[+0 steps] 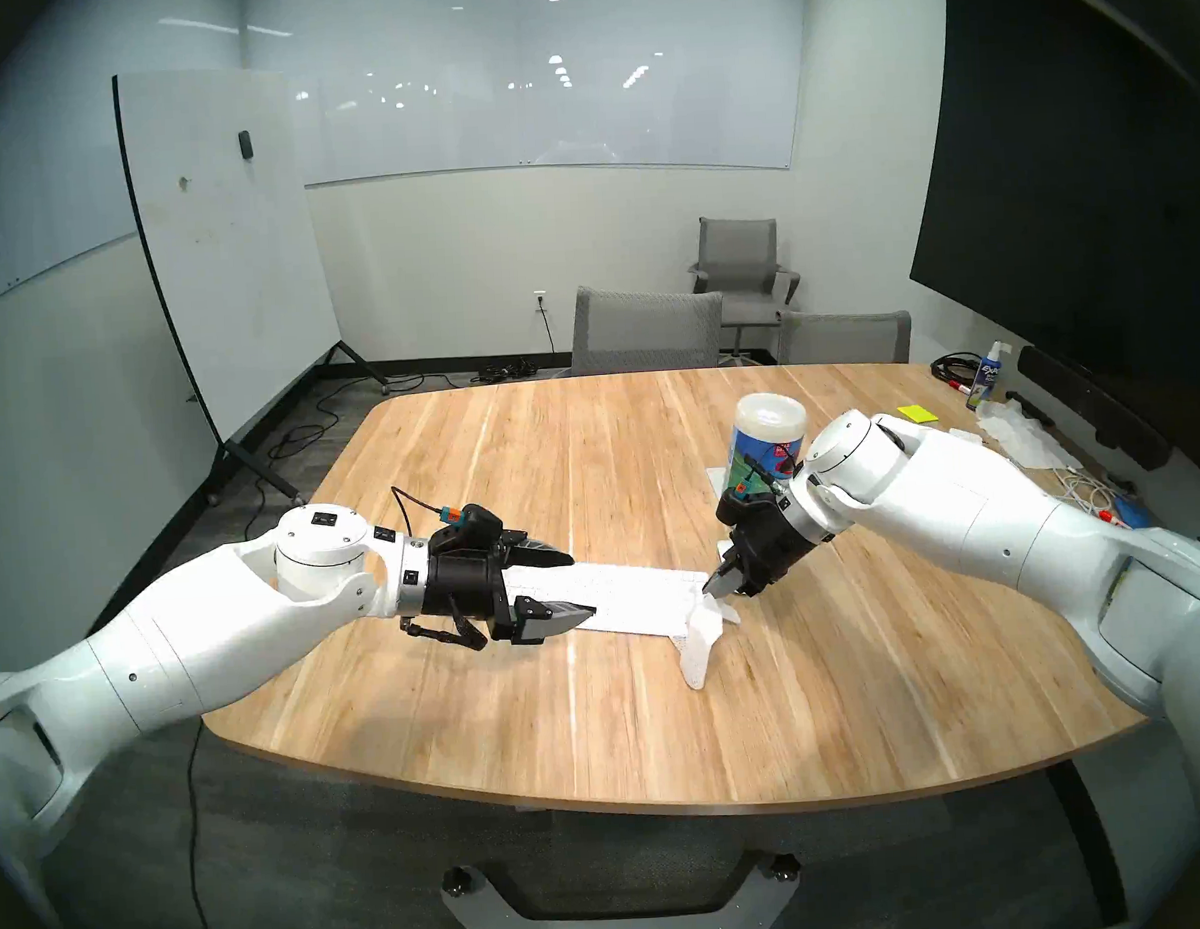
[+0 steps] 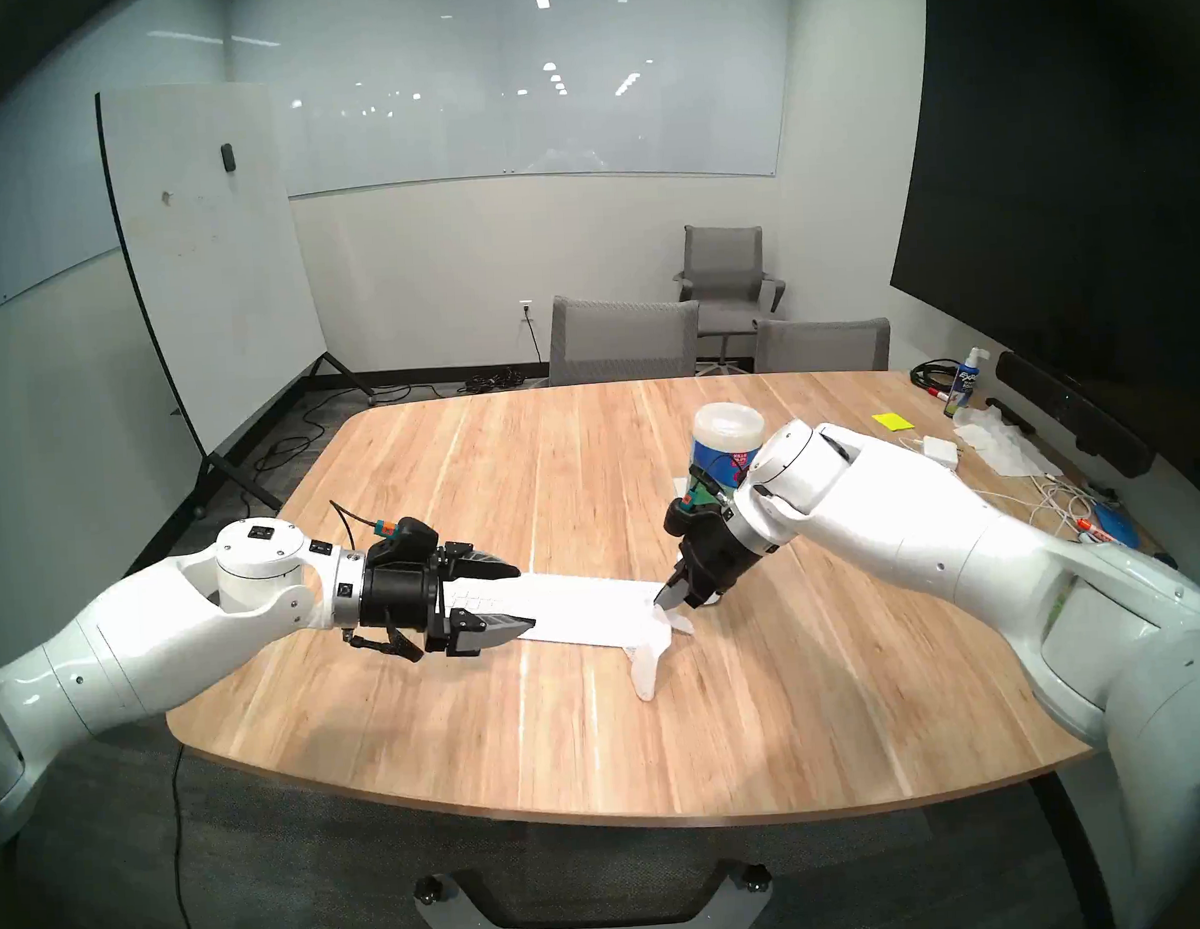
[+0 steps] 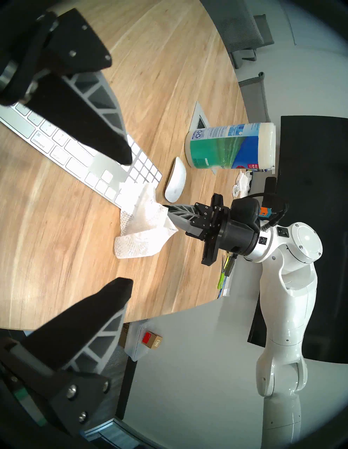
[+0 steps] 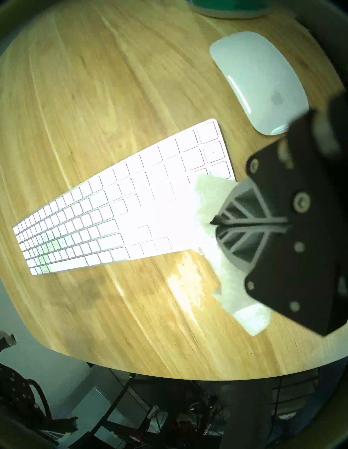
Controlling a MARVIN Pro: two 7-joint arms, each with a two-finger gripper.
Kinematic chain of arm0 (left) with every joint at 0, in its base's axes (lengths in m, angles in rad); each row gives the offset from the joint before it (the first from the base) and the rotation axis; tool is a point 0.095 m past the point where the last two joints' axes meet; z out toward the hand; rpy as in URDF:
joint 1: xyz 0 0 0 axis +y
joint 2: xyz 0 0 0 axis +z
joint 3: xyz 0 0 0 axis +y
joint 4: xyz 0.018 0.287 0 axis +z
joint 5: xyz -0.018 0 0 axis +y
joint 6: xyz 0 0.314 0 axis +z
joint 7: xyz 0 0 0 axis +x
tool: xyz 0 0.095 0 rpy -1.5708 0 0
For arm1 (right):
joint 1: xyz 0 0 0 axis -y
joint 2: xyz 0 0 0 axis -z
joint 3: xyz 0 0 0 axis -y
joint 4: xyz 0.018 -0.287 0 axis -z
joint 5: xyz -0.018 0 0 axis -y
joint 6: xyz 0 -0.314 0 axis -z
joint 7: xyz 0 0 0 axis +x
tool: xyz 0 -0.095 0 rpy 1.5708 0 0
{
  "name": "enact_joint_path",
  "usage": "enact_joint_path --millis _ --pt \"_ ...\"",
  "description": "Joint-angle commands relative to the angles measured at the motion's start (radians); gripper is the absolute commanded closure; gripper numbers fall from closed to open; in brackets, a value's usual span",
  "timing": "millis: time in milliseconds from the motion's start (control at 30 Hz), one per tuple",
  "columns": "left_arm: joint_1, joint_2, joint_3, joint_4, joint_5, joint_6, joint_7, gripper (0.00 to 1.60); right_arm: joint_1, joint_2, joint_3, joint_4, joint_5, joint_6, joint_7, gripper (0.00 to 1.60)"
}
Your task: Wipe the keyboards and mice with a disinfecting wipe, then set the wipe down
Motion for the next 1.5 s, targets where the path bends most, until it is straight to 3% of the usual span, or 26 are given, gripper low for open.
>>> enact_joint_path --millis 0,267,800,1467 --pt "-0.013 0.0 -0.012 -0.013 -0.005 -0.002 -0.001 0.0 0.021 -0.057 -0.002 0.06 -0.012 -0.009 -0.011 1.6" --pt "-0.013 0.001 -0.012 -0.013 -0.005 -0.002 -0.001 0.0 0.026 -0.075 -0.016 0.102 -0.042 -0.018 0.005 1.6" --pt "-0.013 0.0 -0.012 -0.013 -0.005 -0.002 -0.001 0.0 0.008 0.042 -0.025 -0.041 -0.05 -0.018 0.097 1.6" --pt "-0.013 0.001 -0.012 -0.013 -0.005 -0.002 -0.001 0.0 -0.019 -0.026 -0.011 -0.003 -0.04 0.002 0.04 1.6"
